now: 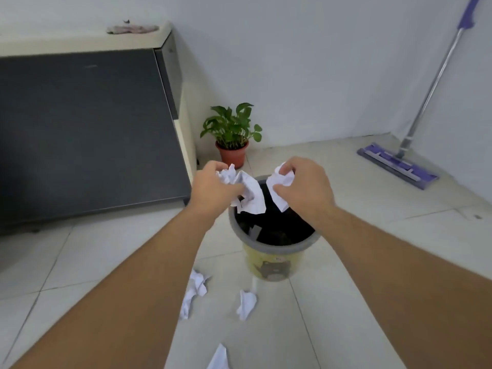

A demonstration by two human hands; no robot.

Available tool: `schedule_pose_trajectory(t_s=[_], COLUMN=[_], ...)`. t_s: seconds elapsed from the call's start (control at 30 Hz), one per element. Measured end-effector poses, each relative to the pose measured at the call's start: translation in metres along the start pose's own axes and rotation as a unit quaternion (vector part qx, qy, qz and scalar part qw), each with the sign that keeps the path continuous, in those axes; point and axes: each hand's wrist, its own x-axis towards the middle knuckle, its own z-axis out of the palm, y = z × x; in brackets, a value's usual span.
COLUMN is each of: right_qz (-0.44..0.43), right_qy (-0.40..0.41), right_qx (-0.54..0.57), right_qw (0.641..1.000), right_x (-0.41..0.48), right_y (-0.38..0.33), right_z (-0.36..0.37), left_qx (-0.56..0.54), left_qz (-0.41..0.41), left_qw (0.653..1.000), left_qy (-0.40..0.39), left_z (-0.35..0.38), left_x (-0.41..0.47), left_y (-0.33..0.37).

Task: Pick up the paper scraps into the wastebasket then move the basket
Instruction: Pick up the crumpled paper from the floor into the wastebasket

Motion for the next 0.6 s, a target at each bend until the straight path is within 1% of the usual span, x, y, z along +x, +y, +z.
schedule_pose_trajectory(t_s=[0.13,0.23,0.3,0.37,0.4,0.43,0.5,0.53,0.6], right_qz=[0.022,0.036,0.059,0.092,0.106,0.114,0.105,0.093,0.048], right_qy=[0.024,0.031,-0.012,-0.061,-0.067,-0.061,-0.025,0.003,0.043], right_qx=[-0.034,-0.041,-0.020,-0.017,-0.026,-0.042,-0.081,-0.091,-0.069], right_qw=[0.999,0.998,0.998,0.994,0.992,0.991,0.991,0.992,0.996], right_x=[0.014,0.024,0.029,0.030,0.029,0.027,0.017,0.011,-0.004], right_y=[0.031,0.048,0.055,0.059,0.060,0.059,0.053,0.048,0.035], right_z=[-0.022,-0.023,-0.020,-0.015,-0.011,-0.007,0.004,0.010,0.027], left_qx=[0.003,0.000,-0.036,-0.076,-0.086,-0.087,-0.079,-0.073,-0.051], left_qz=[0.023,0.018,-0.011,-0.052,-0.067,-0.073,-0.081,-0.085,-0.097], left_qw=[0.999,0.999,0.995,0.983,0.979,0.979,0.982,0.985,0.991], left_qy=[-0.024,-0.041,-0.095,-0.157,-0.170,-0.171,-0.150,-0.129,-0.083], left_z=[0.049,0.074,0.082,0.080,0.076,0.070,0.052,0.040,0.007], left_x=[0.005,0.009,0.008,0.007,0.007,0.008,0.010,0.011,0.012], left_y=[0.019,0.023,0.021,0.018,0.015,0.010,-0.003,-0.010,-0.035])
